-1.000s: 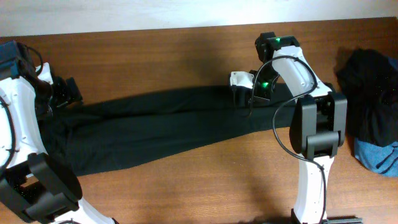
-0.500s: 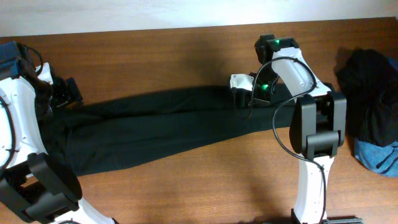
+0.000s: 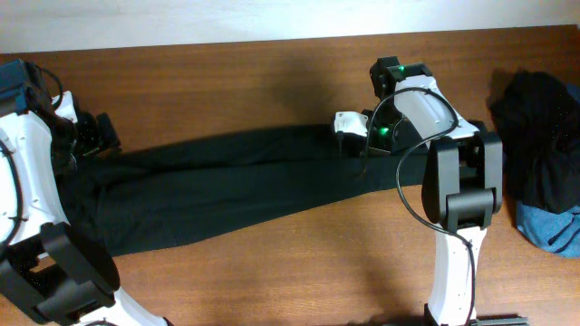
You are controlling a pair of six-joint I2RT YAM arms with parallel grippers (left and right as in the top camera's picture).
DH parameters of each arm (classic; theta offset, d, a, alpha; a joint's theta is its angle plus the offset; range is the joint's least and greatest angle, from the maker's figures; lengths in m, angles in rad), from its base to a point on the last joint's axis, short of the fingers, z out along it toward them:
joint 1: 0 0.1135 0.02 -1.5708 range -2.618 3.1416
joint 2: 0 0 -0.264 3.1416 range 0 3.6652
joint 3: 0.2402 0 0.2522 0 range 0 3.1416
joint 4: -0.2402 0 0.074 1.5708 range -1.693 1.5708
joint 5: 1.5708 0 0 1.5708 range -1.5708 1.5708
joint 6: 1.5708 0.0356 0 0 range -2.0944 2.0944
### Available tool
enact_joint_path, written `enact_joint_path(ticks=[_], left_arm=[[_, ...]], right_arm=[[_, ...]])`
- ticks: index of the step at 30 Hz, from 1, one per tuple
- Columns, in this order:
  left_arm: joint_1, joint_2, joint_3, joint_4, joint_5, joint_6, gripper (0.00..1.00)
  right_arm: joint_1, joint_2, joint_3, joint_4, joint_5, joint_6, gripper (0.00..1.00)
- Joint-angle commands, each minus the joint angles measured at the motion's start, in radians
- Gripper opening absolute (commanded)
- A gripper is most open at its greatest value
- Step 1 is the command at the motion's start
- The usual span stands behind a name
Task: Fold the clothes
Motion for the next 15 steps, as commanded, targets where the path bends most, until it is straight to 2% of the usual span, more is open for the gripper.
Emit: enact_joint_path(ticks=[1, 9, 15], left_arm=[[-0.001, 0.010, 0.005, 0.002, 0.002, 0.005, 0.96], [0.000, 0.010, 0.005, 0.008, -0.005, 0.005, 0.96], [-0.001, 0.010, 0.005, 0.007, -0.004, 0.005, 0.96]], right_arm=[[0.006, 0.004, -0.006, 0.003, 0.002, -0.003, 0.04], [0.006, 0.003, 0.042, -0.010, 0.002, -0.002, 0.04], [0.007, 0.003, 0.144, -0.102, 0.002, -0.003, 0.04]])
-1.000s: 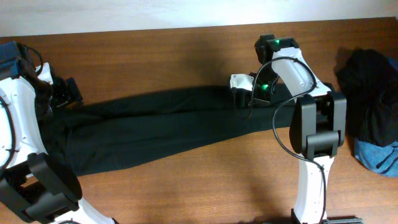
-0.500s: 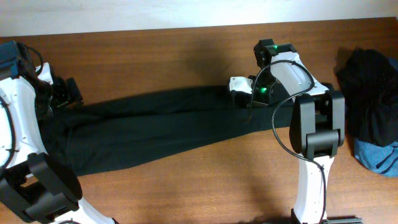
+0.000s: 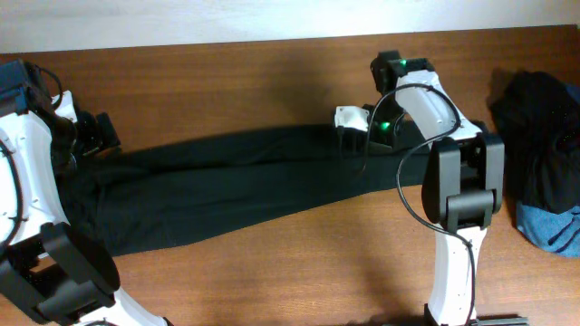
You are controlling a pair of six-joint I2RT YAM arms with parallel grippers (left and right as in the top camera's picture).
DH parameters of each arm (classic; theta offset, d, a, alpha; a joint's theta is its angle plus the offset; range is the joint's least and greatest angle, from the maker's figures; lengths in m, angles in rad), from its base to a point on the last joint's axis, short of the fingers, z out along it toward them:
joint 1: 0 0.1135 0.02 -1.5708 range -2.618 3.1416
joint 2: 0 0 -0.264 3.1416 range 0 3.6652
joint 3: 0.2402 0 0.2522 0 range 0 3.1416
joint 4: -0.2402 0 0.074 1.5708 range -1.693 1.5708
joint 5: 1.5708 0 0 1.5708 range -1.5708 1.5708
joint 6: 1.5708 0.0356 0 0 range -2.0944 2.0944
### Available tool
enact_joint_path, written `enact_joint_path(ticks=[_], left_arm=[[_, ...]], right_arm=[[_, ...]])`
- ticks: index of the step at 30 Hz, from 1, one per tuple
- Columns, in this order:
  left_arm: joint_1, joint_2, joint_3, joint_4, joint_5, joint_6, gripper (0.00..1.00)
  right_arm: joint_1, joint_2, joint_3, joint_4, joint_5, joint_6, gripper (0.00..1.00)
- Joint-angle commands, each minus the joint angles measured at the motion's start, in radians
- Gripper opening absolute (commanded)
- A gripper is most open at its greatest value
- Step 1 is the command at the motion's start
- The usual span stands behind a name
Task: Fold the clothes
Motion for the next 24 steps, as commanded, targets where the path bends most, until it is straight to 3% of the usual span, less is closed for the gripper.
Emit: enact_joint_path(ticks=[1, 5, 9, 12, 24], left_arm=[[-0.001, 0.010, 0.005, 0.003, -0.003, 0.005, 0.96], [-0.001, 0.010, 0.005, 0.003, -0.003, 0.005, 0.96], [-0.001, 0.010, 0.005, 0.003, -0.003, 0.005, 0.96], [-0.001, 0.010, 0.005, 0.003, -0.003, 0.005, 0.96], [-0.001, 0.010, 0.005, 0.003, -0.003, 0.005, 0.96]], right_arm=[[0.007, 0.003, 0.071, -0.045, -0.003, -0.008, 0.04], [0.006, 0.003, 0.092, -0.116, 0.030, -0.007, 0.07], [0.006, 0.003, 0.057, -0.163, 0.031, -0.007, 0.27], [0.006, 0.003, 0.015, -0.136, 0.031, -0.008, 0.31], [0.006, 0.003, -0.074, -0.047, 0.030, -0.008, 0.32]])
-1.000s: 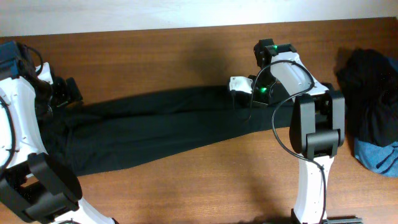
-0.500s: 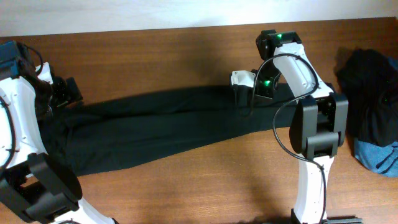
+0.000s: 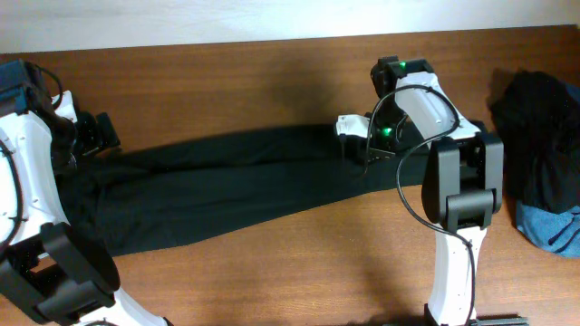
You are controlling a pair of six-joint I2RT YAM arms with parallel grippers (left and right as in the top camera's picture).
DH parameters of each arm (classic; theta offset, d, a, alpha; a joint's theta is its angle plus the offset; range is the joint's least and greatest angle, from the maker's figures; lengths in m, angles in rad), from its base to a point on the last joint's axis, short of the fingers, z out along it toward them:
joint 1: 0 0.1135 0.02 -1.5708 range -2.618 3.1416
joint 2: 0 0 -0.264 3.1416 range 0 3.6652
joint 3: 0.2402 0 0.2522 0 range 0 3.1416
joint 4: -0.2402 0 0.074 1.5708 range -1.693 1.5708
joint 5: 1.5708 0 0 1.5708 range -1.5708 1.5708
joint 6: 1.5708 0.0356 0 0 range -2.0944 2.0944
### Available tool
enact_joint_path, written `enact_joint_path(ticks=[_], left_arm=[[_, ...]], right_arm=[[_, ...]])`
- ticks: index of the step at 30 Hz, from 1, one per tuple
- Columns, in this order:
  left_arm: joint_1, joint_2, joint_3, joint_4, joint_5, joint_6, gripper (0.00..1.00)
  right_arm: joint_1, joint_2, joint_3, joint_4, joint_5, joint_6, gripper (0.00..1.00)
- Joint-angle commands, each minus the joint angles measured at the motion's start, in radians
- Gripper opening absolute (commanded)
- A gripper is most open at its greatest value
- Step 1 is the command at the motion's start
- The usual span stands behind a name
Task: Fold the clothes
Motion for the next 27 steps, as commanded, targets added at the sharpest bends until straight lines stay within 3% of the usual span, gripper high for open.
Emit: enact_joint_path(ticks=[1, 12, 14, 15, 20, 22, 26, 27], left_arm=[[-0.001, 0.010, 0.005, 0.003, -0.003, 0.005, 0.96], [-0.001, 0.010, 0.005, 0.003, -0.003, 0.005, 0.96], [-0.001, 0.010, 0.005, 0.003, -0.003, 0.005, 0.96], [-0.001, 0.010, 0.005, 0.005, -0.003, 0.005, 0.96], [-0.001, 0.010, 0.005, 0.006, -0.003, 0.005, 0.96], [-0.001, 0.010, 0.005, 0.006, -0.003, 0.005, 0.96], [-0.001, 0.010, 0.005, 0.006, -0.003, 0.005, 0.96], [-0.001, 0.010, 0.005, 0.006, -0.003, 0.005, 0.96]], right_arm=[[0.006, 0.003, -0.023, 0.010, -0.003, -0.008, 0.32], [0.006, 0.003, -0.050, 0.036, -0.010, -0.008, 0.33], [0.006, 0.003, -0.064, 0.063, -0.010, -0.007, 0.54], [0.006, 0.003, -0.071, 0.085, -0.010, -0.007, 0.59], [0.006, 0.003, -0.090, 0.138, -0.011, 0.023, 0.59], [0.006, 0.003, -0.090, 0.138, -0.010, 0.023, 0.46], [0.006, 0.003, -0.089, 0.126, -0.006, 0.023, 0.05], [0.006, 0.003, -0.083, 0.114, -0.006, 0.023, 0.04]])
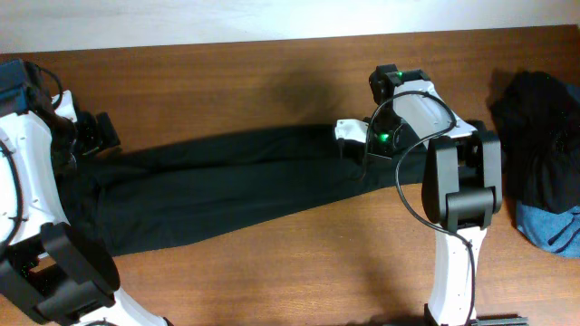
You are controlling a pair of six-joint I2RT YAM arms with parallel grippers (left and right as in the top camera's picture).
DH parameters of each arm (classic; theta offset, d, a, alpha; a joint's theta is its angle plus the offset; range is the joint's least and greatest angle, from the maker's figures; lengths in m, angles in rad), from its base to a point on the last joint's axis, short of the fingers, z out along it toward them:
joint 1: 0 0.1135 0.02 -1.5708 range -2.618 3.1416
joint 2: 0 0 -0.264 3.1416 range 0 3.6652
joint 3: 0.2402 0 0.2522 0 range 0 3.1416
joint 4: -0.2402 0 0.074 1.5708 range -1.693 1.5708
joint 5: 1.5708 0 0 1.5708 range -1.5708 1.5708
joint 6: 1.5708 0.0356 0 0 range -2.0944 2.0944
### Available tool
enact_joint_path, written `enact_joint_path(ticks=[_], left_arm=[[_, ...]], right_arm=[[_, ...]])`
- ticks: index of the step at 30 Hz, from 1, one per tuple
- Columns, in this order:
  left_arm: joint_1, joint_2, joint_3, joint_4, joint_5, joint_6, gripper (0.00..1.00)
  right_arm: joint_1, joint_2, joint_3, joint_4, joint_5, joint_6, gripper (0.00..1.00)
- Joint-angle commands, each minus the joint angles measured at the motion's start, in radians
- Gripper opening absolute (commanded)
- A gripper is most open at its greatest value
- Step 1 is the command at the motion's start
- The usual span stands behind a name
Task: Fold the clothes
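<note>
A pair of black trousers (217, 186) lies stretched across the brown table (272, 72), its wide end at the left and its narrow leg end at the right. My left gripper (96, 134) sits at the garment's upper left corner. My right gripper (349, 143) is down at the leg end on the right, and its white wrist block covers the fingers. The overhead view does not show whether either gripper is open or shut on the cloth.
A heap of dark clothes (542, 145) with a blue garment (553, 226) under it lies at the right edge of the table. The right arm's base (458, 226) stands at the front, right of the trousers.
My right wrist has shifted slightly left and toward the front at the leg end. The left arm and the trousers look unchanged.
At each earlier moment my left gripper stayed at the upper left corner of the trousers. My right gripper stayed at the leg end, shifting by only small amounts. The trousers have kept the same stretched-out shape throughout.
</note>
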Motion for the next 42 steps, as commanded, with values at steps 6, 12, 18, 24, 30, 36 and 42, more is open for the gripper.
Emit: enact_joint_path(ticks=[6, 12, 18, 24, 30, 36, 42], left_arm=[[-0.001, 0.010, 0.005, 0.003, -0.003, 0.005, 0.96], [-0.001, 0.010, 0.005, 0.003, -0.003, 0.005, 0.96], [-0.001, 0.010, 0.005, 0.003, -0.003, 0.005, 0.96], [-0.001, 0.010, 0.005, 0.003, -0.003, 0.005, 0.96], [-0.001, 0.010, 0.005, 0.003, -0.003, 0.005, 0.96], [-0.001, 0.010, 0.005, 0.003, -0.004, 0.005, 0.96], [-0.001, 0.010, 0.005, 0.003, -0.003, 0.005, 0.96]], right_arm=[[0.006, 0.001, 0.083, -0.078, -0.004, 0.001, 0.04], [0.006, 0.001, 0.191, -0.129, -0.001, 0.001, 0.04], [0.006, 0.002, 0.201, -0.093, 0.025, 0.000, 0.04], [0.006, 0.002, 0.201, -0.007, 0.020, 0.000, 0.04], [0.006, 0.003, 0.200, 0.020, 0.010, 0.000, 0.04], [0.006, 0.004, 0.172, 0.094, 0.005, 0.001, 0.11], [0.006, 0.004, 0.141, 0.177, -0.010, 0.085, 0.84]])
